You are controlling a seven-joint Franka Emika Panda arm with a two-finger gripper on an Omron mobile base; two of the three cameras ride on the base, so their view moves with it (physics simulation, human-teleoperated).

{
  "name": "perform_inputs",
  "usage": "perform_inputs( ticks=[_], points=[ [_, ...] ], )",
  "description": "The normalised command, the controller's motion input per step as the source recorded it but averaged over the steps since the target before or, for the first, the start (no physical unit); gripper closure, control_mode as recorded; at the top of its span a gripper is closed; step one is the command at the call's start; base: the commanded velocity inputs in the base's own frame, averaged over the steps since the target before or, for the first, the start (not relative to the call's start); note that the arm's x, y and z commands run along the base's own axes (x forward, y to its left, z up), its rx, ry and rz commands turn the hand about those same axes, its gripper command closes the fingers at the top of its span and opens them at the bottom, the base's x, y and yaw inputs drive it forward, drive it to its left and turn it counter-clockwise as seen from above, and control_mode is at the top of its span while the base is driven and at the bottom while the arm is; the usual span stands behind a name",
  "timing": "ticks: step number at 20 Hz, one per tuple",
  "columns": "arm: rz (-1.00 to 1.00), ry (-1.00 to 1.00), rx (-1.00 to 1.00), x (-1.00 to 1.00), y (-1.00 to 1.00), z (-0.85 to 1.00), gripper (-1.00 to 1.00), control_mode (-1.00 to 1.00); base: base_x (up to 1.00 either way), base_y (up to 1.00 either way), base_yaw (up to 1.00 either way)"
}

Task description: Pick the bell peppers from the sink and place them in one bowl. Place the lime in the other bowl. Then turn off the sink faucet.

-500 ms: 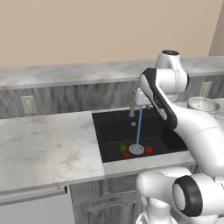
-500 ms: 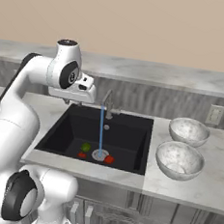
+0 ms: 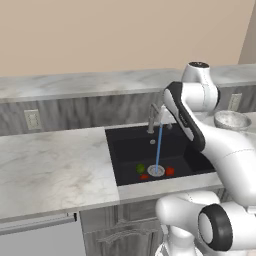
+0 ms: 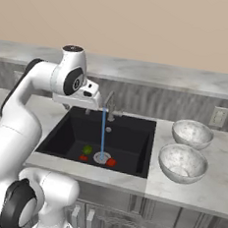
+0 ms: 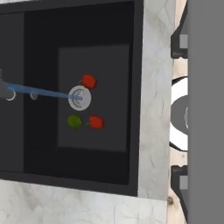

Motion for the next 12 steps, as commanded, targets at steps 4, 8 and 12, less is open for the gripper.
perform_inputs(
  ticks=[4,8,12],
  points=[
    [0.0,0.0,0.0,-0.05,-0.33,-0.22,-1.0,-1.0,0.0,0.0,0.0],
    [0.0,0.01,0.0,0.0,-0.27,-0.25,-1.0,-1.0,0.0,0.0,0.0],
    [0.0,0.03,0.0,0.0,-0.23,-0.24,-1.0,-1.0,0.0,0.0,0.0]
  ],
)
